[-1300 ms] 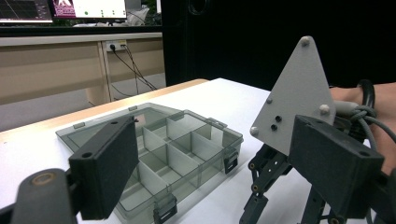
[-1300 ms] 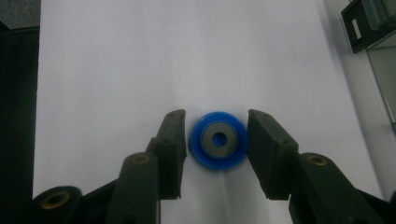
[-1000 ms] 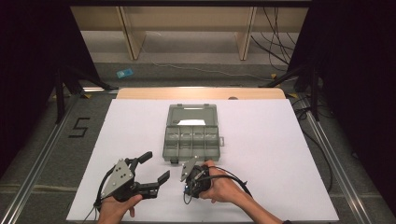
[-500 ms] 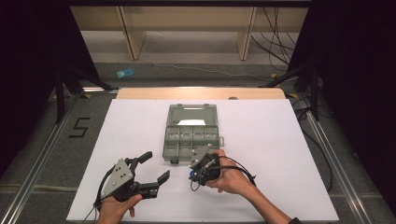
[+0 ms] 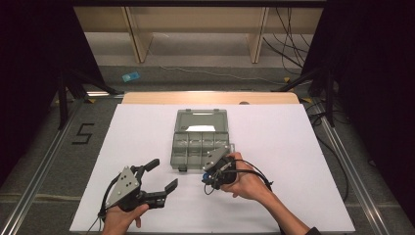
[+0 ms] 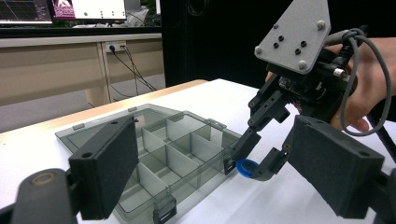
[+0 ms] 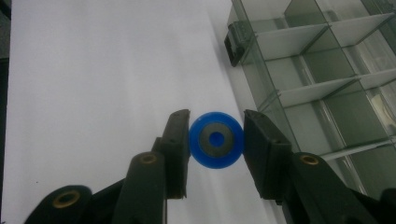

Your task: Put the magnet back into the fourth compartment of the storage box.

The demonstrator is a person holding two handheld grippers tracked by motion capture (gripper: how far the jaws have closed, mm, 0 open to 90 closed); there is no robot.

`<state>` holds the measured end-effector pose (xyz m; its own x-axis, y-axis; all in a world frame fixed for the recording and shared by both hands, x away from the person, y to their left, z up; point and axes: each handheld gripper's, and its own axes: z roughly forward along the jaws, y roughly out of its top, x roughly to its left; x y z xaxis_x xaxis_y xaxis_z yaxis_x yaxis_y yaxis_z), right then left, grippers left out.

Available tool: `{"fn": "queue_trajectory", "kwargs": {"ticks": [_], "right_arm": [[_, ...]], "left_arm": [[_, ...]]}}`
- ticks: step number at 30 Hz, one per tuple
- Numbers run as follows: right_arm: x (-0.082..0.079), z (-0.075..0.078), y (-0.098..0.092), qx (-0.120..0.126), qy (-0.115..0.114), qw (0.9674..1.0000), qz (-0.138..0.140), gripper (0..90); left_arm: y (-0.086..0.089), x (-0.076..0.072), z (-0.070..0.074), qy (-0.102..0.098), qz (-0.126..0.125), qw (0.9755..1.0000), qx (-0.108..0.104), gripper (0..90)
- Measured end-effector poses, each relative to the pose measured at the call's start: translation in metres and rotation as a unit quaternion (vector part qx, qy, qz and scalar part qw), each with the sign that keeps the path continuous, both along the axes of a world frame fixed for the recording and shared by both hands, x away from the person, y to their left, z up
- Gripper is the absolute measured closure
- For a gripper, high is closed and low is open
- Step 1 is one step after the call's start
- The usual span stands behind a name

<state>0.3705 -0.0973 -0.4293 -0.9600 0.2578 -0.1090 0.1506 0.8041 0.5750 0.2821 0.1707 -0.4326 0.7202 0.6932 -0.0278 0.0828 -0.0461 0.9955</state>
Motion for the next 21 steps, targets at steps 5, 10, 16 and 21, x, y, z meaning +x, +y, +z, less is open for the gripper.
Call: {"fn": "queue_trajectory", "kwargs": {"ticks": [5,10,16,21], "right_arm": [[0.000,0.005,-0.002,0.002,-0.007,1.0000,-0.004,63.1],[0.002,0.010,-0.006,0.007,-0.018,0.9998,-0.011,63.0],[0.005,0.018,-0.012,0.014,-0.025,0.9994,-0.018,63.0],[0.007,0.024,-0.016,0.019,-0.032,0.9990,-0.023,63.1]], "left_arm": [[-0.001,0.000,0.000,0.003,0.000,1.0000,-0.001,15.6],[-0.001,0.000,0.000,0.003,0.000,1.0000,-0.001,15.6],[-0.001,0.000,0.000,0.003,0.000,1.0000,-0.001,15.6],[-0.001,0.000,0.000,0.003,0.000,1.0000,-0.001,15.6]]}}
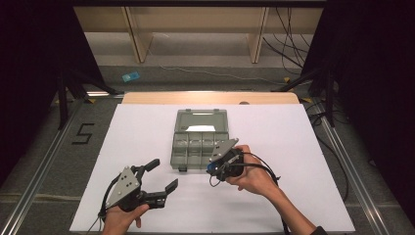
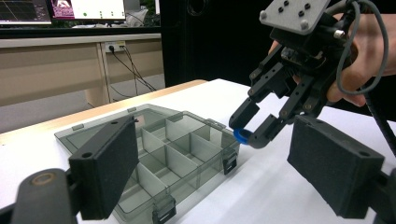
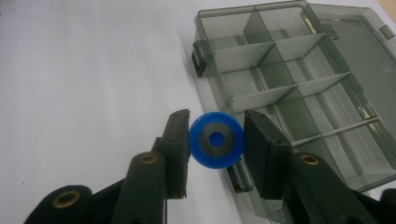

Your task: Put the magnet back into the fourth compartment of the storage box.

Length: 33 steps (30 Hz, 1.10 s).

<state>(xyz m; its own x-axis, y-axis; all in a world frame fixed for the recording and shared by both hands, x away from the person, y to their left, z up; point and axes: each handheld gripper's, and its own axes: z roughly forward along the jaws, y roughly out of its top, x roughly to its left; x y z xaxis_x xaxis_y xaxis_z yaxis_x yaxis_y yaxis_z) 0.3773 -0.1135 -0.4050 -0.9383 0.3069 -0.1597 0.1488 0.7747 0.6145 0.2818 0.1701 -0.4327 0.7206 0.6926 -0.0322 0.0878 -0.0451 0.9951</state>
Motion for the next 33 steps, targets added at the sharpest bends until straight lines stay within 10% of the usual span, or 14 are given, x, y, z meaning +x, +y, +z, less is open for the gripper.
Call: {"fn": "queue_trajectory", "kwargs": {"ticks": [33], "right_arm": [[0.021,0.013,-0.028,0.016,-0.031,0.9976,-0.061,63.1]], "left_arm": [[0.000,0.000,0.000,0.000,0.000,1.0000,0.000,15.6]]}}
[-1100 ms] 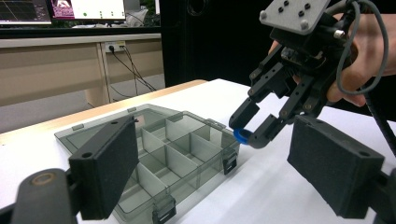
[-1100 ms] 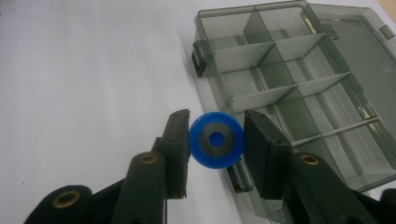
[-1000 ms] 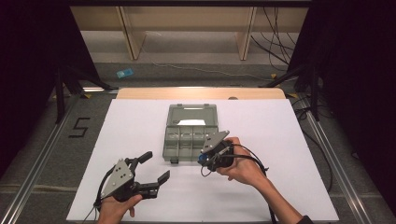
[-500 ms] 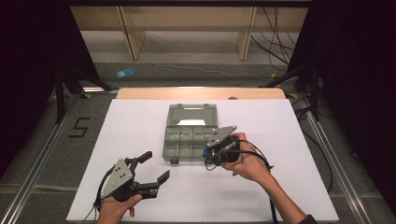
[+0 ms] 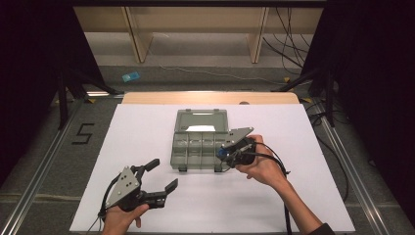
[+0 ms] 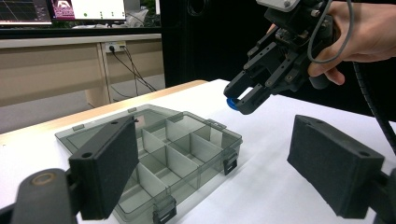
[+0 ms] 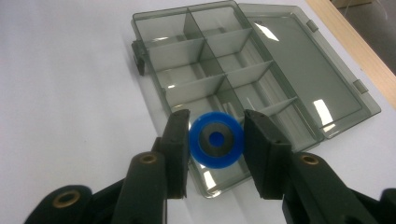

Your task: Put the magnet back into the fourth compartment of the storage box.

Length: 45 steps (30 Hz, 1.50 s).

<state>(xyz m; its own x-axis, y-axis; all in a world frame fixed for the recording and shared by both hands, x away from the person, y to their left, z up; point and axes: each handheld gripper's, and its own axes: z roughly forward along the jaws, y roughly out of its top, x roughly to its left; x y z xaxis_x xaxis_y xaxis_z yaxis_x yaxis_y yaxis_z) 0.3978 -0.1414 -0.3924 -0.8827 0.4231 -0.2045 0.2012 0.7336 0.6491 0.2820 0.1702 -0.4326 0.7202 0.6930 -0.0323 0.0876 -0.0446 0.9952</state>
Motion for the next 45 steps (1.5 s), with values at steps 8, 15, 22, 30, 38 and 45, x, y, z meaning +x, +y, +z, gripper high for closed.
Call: {"fn": "queue_trajectory", "kwargs": {"ticks": [8,15,22,30,38,45], "right_arm": [[0.008,-0.005,-0.001,-0.006,-0.001,0.9999,-0.010,63.1],[0.015,-0.008,-0.001,-0.011,-0.006,0.9998,-0.016,63.1],[0.023,-0.014,0.002,-0.011,-0.005,0.9998,-0.018,63.1],[0.034,-0.019,0.004,-0.006,-0.004,0.9996,-0.026,63.1],[0.045,-0.016,0.005,-0.001,-0.011,0.9993,-0.035,63.1],[0.052,-0.018,0.005,0.000,-0.014,0.9993,-0.034,63.1]], "left_arm": [[0.000,0.000,0.000,0.001,0.000,1.0000,0.000,15.6],[0.000,0.000,0.000,0.001,-0.001,1.0000,0.000,15.7],[-0.001,0.000,-0.001,0.000,-0.002,1.0000,0.002,15.7],[-0.001,0.000,-0.001,0.000,-0.003,1.0000,-0.002,15.7],[0.000,0.000,-0.001,0.001,0.000,1.0000,0.000,15.6],[0.000,0.000,-0.001,0.001,-0.001,1.0000,-0.001,15.7]]}}
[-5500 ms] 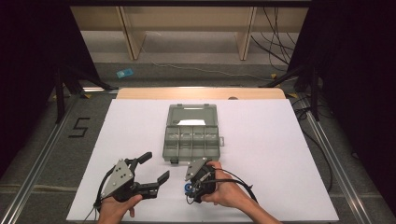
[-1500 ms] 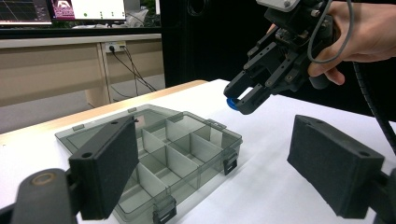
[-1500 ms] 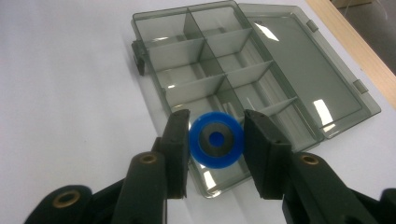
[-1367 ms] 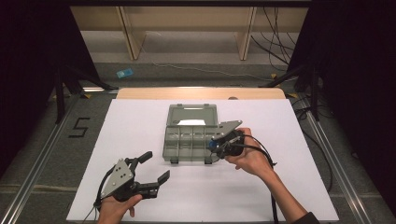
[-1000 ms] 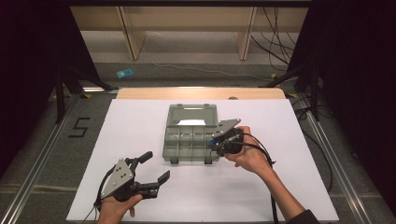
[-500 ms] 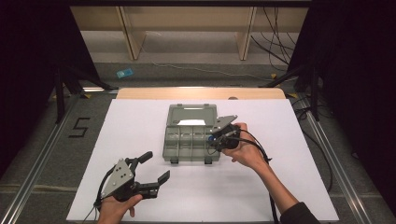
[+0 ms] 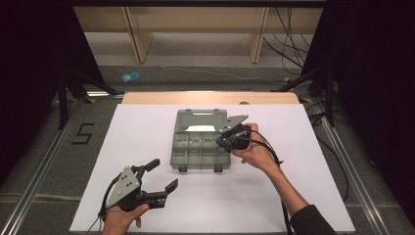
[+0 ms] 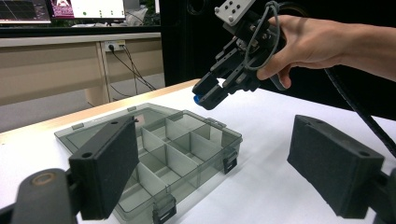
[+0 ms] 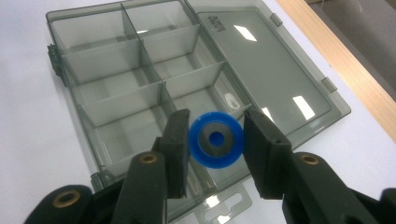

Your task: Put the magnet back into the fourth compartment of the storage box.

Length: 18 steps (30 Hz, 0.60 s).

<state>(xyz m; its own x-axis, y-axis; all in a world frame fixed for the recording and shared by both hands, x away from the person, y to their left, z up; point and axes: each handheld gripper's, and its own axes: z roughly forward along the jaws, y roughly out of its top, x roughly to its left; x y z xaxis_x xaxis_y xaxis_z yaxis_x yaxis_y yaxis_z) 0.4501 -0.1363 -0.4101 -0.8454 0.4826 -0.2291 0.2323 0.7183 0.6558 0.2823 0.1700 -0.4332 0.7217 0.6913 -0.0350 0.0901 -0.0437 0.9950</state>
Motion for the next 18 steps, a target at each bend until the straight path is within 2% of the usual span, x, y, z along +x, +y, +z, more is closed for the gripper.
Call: {"fn": "queue_trajectory", "kwargs": {"ticks": [9,11,13,18], "right_arm": [[0.007,-0.005,0.001,0.000,0.009,0.9999,-0.006,63.0],[0.010,-0.005,0.001,-0.003,0.001,1.0000,-0.001,63.1],[0.010,-0.004,0.002,-0.004,0.007,1.0000,-0.005,63.1],[0.015,-0.004,0.002,-0.004,0.003,1.0000,-0.004,63.1]], "left_arm": [[0.000,0.000,0.000,0.000,0.000,1.0000,0.001,15.7],[0.000,0.000,0.000,0.000,0.001,1.0000,0.001,15.7],[0.000,0.000,0.000,0.000,0.000,1.0000,0.001,15.7],[0.001,0.000,0.000,-0.001,0.000,1.0000,0.001,15.7]]}}
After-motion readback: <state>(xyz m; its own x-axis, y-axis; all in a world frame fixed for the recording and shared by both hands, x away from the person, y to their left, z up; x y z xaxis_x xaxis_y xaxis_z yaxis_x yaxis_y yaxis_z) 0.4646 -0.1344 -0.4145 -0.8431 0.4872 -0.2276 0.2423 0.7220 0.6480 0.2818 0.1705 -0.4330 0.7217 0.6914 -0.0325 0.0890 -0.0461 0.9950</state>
